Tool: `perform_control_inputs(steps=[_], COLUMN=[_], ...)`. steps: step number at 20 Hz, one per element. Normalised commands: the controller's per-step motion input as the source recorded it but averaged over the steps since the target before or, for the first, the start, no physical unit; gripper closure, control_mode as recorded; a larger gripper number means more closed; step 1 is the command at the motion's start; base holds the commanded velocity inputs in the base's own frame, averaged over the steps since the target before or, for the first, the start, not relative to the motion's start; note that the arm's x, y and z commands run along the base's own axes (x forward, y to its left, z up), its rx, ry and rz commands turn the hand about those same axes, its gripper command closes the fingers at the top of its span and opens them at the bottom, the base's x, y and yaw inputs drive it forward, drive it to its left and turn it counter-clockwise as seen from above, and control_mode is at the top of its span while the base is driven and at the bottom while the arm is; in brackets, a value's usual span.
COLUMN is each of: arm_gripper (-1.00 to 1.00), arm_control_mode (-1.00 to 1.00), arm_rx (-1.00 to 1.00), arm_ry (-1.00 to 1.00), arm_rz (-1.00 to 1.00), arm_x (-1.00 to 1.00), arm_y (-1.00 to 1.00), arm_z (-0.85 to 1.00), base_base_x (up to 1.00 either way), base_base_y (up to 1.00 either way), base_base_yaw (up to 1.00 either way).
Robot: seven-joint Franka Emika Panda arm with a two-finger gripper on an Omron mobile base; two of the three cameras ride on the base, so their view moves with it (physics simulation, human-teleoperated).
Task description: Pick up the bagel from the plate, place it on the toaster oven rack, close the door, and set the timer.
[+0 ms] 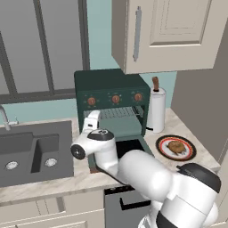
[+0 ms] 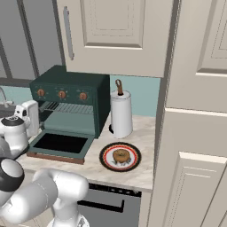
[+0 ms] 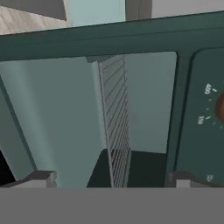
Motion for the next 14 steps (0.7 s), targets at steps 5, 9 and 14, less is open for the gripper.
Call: perform_control_inputs(steps=[5, 9, 14], arm_gripper=[-1.00, -1.00, -1.00], arm_control_mode=[-1.00, -1.00, -1.00], arm_rx=[-0.11, -0.13, -0.12], arm_ry=[0.00, 0.00, 0.00], arm_rz=[0.00, 0.00, -0.03], arm_x=[0.16, 0.22, 0.16], arm_y=[0.15, 0.23, 0.18], arm_z=[-0.03, -0.10, -0.12], base_base_x=[0.00, 0.00, 0.00], base_base_y=[0.00, 0.00, 0.00], base_base_yaw=[0.00, 0.00, 0.00])
